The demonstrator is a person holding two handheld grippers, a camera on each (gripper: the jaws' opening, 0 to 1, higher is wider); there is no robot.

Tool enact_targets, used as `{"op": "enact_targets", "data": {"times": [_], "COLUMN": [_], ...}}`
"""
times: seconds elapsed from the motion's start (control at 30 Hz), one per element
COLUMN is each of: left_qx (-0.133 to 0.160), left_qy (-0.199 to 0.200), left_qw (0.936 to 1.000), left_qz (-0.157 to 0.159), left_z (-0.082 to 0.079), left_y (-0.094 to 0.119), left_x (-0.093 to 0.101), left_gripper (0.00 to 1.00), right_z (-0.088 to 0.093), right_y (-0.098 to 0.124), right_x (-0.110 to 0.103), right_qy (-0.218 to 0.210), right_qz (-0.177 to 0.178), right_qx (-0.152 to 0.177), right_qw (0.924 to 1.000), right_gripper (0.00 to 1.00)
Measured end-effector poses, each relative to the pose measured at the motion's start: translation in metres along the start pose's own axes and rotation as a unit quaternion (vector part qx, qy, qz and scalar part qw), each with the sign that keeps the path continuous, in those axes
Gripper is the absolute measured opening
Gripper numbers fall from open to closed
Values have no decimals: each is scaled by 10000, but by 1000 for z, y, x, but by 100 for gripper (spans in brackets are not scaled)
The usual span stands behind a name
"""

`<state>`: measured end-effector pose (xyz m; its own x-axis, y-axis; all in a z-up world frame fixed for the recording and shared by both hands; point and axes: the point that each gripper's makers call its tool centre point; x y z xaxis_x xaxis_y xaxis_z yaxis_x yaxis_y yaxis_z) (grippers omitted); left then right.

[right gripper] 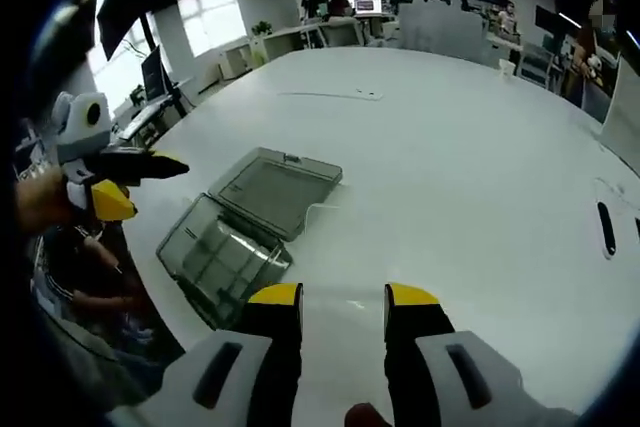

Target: Insert the divider into the dual guide fixture by aligning both edges with the guide slots and pushing it downward to the bottom, including one-sided entry, uneven engagement, binding, and posture correction.

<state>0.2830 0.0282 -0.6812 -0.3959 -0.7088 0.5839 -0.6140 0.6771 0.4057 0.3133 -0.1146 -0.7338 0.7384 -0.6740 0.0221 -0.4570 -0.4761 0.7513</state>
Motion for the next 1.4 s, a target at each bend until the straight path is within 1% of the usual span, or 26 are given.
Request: {"op": "enact_targets", "data": {"times": [0.07, 0.17, 0.37, 0.47, 0.57, 0.83, 0.9, 1.2, 1.4], "left_qx": [-73, -75, -34, -2, 33, 123, 147, 248, 248], "left_qy": [-4, -18, 58, 134, 161, 276, 318, 480, 532], "left_qw": [9999, 9998, 9996, 9993, 9990, 9984, 9981, 9969, 9964], "left_qz": [83, 180, 273, 360, 416, 486, 501, 572, 610], "left_z": [3, 2, 0, -2, -4, -8, -9, -14, -14], "left_y": [-4, -7, -12, -18, -21, -31, -34, -38, -41], "left_x": [3, 7, 14, 21, 27, 37, 40, 47, 52], "left_gripper": [53, 48, 42, 39, 39, 32, 32, 27, 24], "right_z": [-3, -7, -14, -16, -18, -25, -27, -33, -36], "right_y": [1, 2, 5, 6, 7, 10, 10, 11, 12], "right_x": [-2, -5, -12, -14, -17, -26, -29, -37, -42], "right_qy": [6, 21, 76, 89, 108, 214, 239, 276, 323], "right_qz": [17, 42, 27, 15, -8, -100, -127, -211, -282], "right_qx": [35, 98, 193, 233, 270, 364, 386, 477, 500], "right_qw": [10000, 9999, 9998, 9997, 9996, 9991, 9989, 9983, 9978], "right_gripper": [27, 27, 27, 27, 27, 27, 27, 27, 27]}}
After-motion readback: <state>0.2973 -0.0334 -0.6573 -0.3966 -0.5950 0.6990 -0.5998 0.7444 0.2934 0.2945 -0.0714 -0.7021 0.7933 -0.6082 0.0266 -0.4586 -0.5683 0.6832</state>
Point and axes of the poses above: the point that each gripper's makers call its tool centre point, and the gripper's own axes: y roughly backward along the fingers, x roughly to its right, z roughly out of its underside, and after that the axes turned 12 degrees about y, right-handed
